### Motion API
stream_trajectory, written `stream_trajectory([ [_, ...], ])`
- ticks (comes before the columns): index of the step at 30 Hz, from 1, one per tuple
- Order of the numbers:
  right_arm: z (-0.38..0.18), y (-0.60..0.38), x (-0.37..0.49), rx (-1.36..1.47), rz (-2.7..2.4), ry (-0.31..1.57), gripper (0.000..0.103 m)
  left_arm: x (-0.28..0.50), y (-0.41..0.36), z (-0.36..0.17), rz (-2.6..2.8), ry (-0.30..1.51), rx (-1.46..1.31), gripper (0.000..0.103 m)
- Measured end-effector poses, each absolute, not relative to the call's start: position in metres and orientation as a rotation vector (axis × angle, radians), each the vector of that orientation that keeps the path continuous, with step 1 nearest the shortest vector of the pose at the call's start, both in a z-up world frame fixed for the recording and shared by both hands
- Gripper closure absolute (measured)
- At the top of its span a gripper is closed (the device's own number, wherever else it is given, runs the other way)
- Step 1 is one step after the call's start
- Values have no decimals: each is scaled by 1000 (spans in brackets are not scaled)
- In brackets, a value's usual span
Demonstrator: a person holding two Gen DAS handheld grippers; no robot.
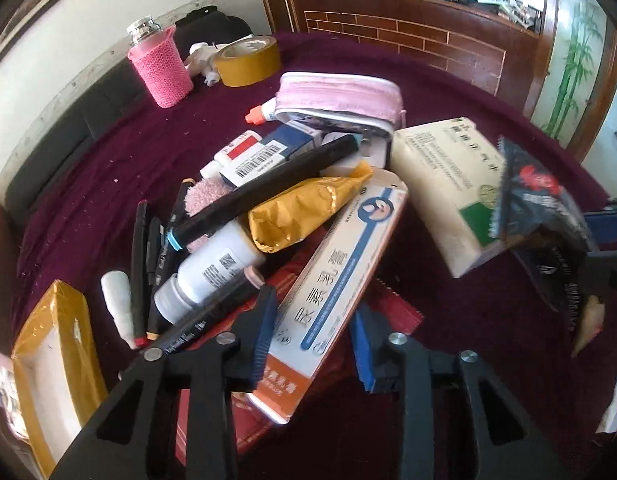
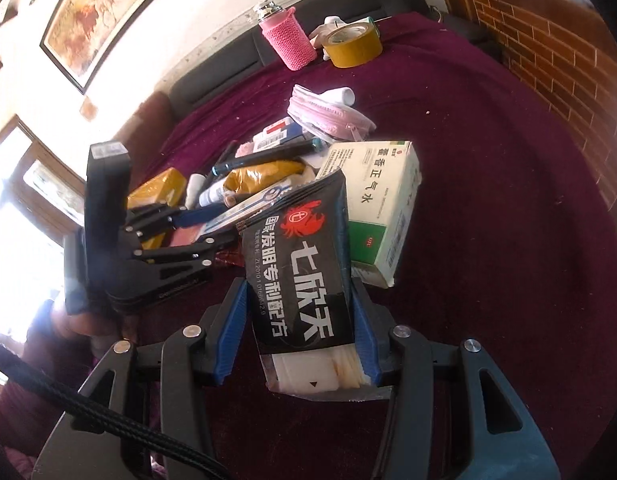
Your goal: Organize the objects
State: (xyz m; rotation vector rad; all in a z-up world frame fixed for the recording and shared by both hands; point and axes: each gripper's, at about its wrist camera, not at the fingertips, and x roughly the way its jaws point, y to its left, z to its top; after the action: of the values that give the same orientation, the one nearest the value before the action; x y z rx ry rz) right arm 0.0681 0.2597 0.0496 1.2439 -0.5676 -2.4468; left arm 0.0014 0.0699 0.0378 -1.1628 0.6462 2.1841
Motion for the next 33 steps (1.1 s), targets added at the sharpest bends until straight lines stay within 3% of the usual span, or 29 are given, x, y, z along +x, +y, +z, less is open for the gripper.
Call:
stream_trajectory([
  [3, 48, 261, 67, 1230, -2425, -576, 55, 6, 66, 46, 2156, 576, -1187, 76],
  [11, 39, 255, 71, 1244, -2390, -578, 55, 0, 109, 21, 2177, 727, -1168, 69],
  [12, 39, 254, 71, 1249, -2387, -582, 55, 1, 113, 18, 2185, 745, -1169, 70],
  [13, 37, 253, 71, 1260, -2385, -585, 55, 3, 114, 19, 2195, 738, -1164, 79],
  [16, 37, 246, 72, 1273, -2382, -565, 57, 12, 102, 33, 2191, 594, -1164, 92],
  [18, 40, 241, 74, 1260, -2368, -558, 57, 21, 83, 49, 2206, 479, -1149, 95],
  [27, 75, 191, 80, 1165, -2238, -500, 58, 63, -63, 117, 2355, 5, -1047, 95],
  [33, 105, 127, 53, 1145, -2048, -518, 58, 51, -157, 140, 2560, -121, -1027, 95],
])
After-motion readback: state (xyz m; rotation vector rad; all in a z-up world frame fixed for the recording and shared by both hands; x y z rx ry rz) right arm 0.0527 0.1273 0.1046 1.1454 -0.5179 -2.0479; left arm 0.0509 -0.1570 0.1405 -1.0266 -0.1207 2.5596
